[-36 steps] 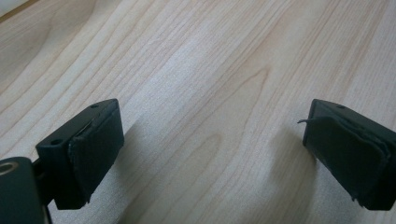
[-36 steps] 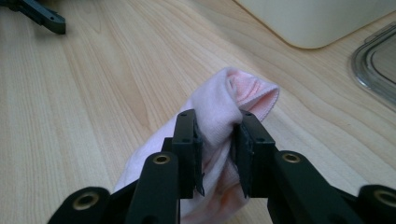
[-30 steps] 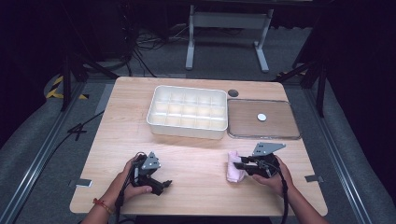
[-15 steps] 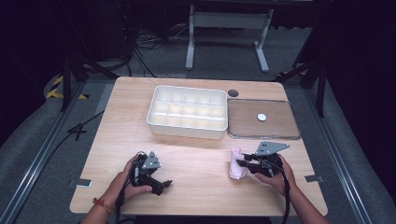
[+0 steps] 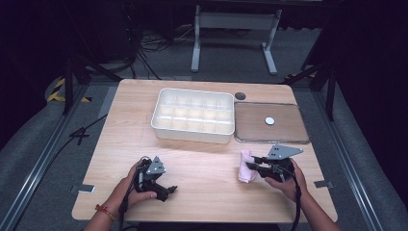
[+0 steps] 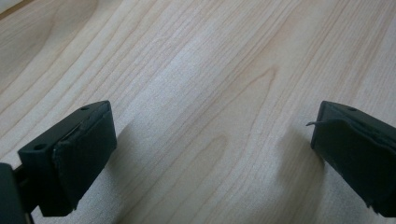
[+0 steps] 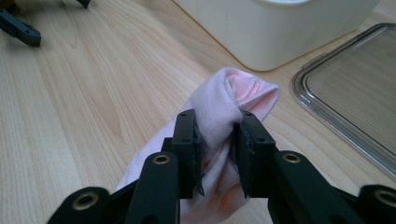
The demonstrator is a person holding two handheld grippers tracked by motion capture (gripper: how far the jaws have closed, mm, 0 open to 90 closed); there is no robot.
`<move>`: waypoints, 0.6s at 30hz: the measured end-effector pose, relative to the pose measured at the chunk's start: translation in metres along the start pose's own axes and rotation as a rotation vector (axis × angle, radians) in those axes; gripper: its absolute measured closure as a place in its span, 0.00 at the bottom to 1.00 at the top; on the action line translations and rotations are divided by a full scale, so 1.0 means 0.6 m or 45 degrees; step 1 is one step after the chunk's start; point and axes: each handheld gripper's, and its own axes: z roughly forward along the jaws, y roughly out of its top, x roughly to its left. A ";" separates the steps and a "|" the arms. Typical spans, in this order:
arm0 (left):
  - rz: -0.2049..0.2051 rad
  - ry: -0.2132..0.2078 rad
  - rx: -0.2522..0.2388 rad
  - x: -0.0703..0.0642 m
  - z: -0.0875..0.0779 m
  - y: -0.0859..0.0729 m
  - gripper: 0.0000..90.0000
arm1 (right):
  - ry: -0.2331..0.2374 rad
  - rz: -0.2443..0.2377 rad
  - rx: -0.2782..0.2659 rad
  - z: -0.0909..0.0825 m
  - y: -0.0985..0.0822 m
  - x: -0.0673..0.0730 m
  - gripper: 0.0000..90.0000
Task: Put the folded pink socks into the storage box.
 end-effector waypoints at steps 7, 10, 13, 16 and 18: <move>-0.004 0.000 0.003 0.000 0.001 0.001 0.00 | -0.014 -0.016 -0.023 -0.010 0.004 -0.002 0.80; -0.004 -0.002 0.003 0.000 0.001 0.001 0.00 | -0.024 -0.027 -0.050 -0.016 0.014 -0.007 0.80; -0.007 -0.004 0.003 0.000 0.001 0.001 0.00 | -0.021 -0.029 -0.076 -0.019 0.029 -0.011 0.80; -0.007 -0.004 0.004 0.000 0.001 0.001 0.00 | -0.030 -0.057 -0.086 -0.020 0.041 -0.012 0.80; -0.005 -0.004 0.003 0.001 0.002 0.002 0.00 | -0.035 -0.066 -0.093 -0.022 0.049 -0.014 0.80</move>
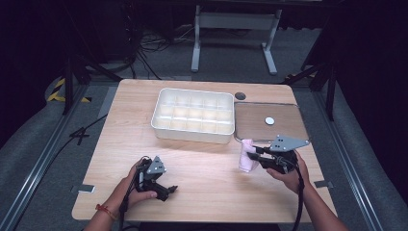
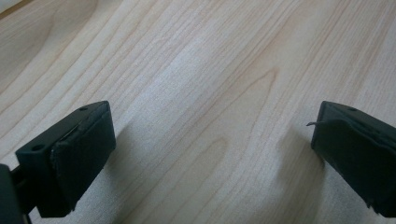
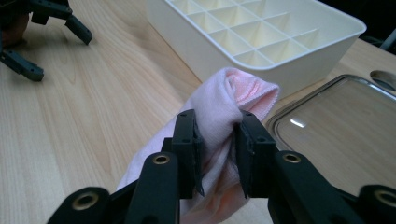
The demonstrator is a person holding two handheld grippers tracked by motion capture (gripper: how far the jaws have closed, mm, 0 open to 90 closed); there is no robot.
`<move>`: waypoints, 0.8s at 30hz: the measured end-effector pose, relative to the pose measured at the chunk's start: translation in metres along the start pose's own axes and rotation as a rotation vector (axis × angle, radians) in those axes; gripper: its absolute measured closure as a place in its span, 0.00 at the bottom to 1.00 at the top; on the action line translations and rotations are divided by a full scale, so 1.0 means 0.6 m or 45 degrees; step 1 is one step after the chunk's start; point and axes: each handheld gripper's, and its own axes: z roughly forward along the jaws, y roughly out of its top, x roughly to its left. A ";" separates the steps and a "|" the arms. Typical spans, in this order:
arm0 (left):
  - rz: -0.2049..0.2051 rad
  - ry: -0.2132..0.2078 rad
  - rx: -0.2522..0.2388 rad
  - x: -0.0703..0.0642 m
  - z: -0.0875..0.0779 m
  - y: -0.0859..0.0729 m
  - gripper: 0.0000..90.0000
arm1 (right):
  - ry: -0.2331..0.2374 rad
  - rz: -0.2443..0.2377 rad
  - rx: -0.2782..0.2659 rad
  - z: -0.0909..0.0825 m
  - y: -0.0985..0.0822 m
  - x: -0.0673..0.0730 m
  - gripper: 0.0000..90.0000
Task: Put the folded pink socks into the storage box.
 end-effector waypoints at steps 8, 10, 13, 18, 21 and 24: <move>0.007 0.002 0.002 0.001 0.000 0.001 0.00 | -0.038 -0.020 -0.043 -0.004 0.027 -0.015 0.80; 0.007 0.001 0.002 0.001 0.000 0.001 0.00 | -0.051 -0.033 -0.054 -0.006 0.038 -0.018 0.80; 0.007 0.001 0.002 0.001 0.000 0.001 0.00 | -0.054 -0.042 -0.071 -0.009 0.051 -0.020 0.80; 0.007 0.001 0.002 0.001 0.000 0.001 0.00 | -0.063 -0.062 -0.084 -0.010 0.071 -0.021 0.79; 0.007 0.001 0.002 0.001 0.000 0.001 0.00 | -0.066 -0.077 -0.081 -0.008 0.081 -0.023 0.79; 0.007 0.001 0.002 0.001 0.000 0.001 0.00 | -0.067 -0.091 -0.087 -0.007 0.088 -0.022 0.79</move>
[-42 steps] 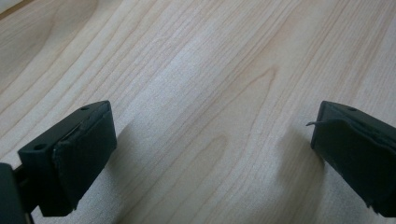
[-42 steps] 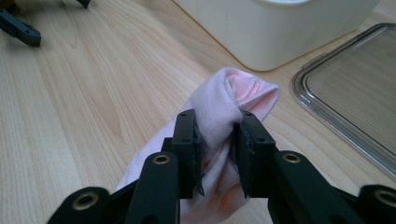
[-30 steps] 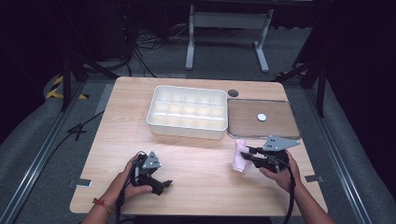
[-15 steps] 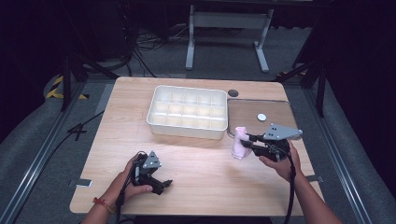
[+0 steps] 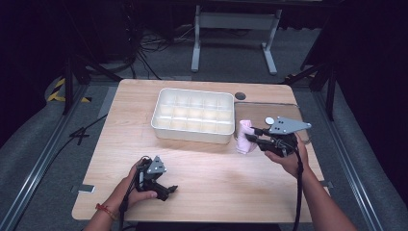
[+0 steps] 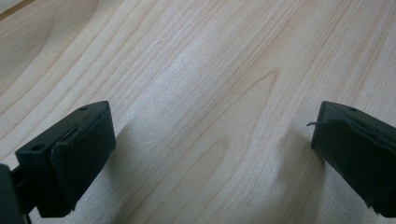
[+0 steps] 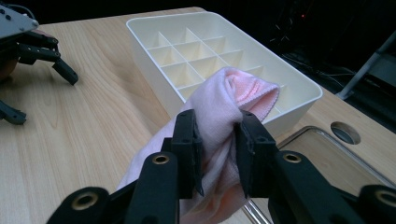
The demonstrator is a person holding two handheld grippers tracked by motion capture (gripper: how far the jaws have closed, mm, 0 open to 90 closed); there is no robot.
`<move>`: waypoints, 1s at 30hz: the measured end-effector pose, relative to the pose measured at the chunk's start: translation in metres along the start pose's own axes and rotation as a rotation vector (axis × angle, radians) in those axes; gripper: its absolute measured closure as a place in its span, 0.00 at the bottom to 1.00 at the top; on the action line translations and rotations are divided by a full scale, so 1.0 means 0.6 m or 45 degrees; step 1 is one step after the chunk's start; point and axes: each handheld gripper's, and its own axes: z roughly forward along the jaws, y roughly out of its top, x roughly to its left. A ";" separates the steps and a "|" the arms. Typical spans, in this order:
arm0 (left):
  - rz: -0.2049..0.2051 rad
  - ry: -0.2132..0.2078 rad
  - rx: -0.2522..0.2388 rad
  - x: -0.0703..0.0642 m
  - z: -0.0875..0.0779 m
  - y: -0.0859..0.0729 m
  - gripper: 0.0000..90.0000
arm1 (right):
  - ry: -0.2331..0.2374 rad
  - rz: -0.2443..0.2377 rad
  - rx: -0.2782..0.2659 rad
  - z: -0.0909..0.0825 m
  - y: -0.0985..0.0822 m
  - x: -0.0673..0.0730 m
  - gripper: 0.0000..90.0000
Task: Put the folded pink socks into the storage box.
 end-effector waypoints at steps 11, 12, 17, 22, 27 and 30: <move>0.000 0.000 0.000 0.000 0.000 0.000 0.00 | -0.006 0.003 -0.014 0.016 0.012 -0.001 0.79; 0.000 0.000 0.000 0.000 0.000 0.000 0.00 | -0.011 0.001 -0.017 0.018 0.015 -0.001 0.79; -0.001 0.000 0.000 0.000 0.000 0.000 0.00 | -0.015 0.003 -0.023 0.030 0.026 -0.004 0.79; 0.000 0.000 0.000 0.000 0.000 0.000 0.00 | -0.024 -0.002 -0.016 0.040 0.037 -0.005 0.79; -0.005 0.000 -0.003 0.000 0.000 0.000 0.00 | -0.026 -0.026 -0.005 0.053 0.050 -0.009 0.79; -0.004 -0.001 -0.004 0.000 0.000 0.000 0.00 | -0.033 -0.024 -0.002 0.060 0.052 -0.011 0.79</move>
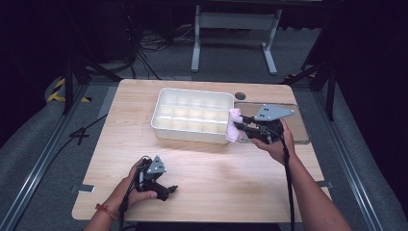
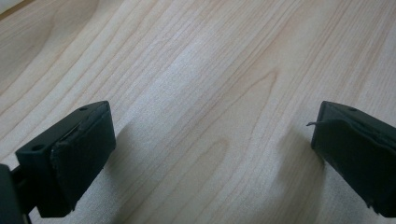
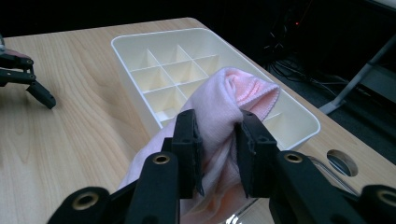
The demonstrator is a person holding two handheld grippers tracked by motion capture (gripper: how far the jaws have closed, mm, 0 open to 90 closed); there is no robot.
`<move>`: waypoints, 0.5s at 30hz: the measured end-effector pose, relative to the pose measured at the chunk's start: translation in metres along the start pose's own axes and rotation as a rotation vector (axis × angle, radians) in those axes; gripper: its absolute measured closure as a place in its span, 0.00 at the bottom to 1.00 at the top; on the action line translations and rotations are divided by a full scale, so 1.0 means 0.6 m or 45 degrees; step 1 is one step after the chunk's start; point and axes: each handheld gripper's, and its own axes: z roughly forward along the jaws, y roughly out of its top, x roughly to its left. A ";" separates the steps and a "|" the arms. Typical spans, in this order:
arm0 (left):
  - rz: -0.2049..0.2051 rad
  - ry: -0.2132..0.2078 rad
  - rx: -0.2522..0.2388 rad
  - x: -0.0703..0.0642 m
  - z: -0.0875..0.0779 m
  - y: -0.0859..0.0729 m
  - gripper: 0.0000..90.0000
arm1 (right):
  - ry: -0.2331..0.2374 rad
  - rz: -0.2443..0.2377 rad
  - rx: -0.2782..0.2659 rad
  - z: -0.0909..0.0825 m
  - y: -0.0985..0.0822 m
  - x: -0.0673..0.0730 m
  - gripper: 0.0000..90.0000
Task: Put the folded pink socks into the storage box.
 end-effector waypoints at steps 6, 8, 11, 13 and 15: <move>0.000 -0.001 0.000 0.000 0.000 0.000 0.00 | -0.037 0.029 -0.015 0.017 0.001 -0.008 0.79; 0.004 0.001 0.003 0.000 0.000 0.000 0.00 | -0.049 0.037 -0.009 0.023 0.001 -0.011 0.79; 0.004 -0.002 0.000 0.000 0.001 0.001 0.00 | -0.057 0.053 -0.002 0.031 0.000 -0.014 0.79; 0.001 -0.003 0.002 0.000 0.002 0.002 0.00 | -0.070 0.046 0.008 0.038 0.000 -0.017 0.79; 0.002 -0.004 0.001 0.000 0.002 0.003 0.00 | -0.080 0.045 0.022 0.045 0.000 -0.018 0.79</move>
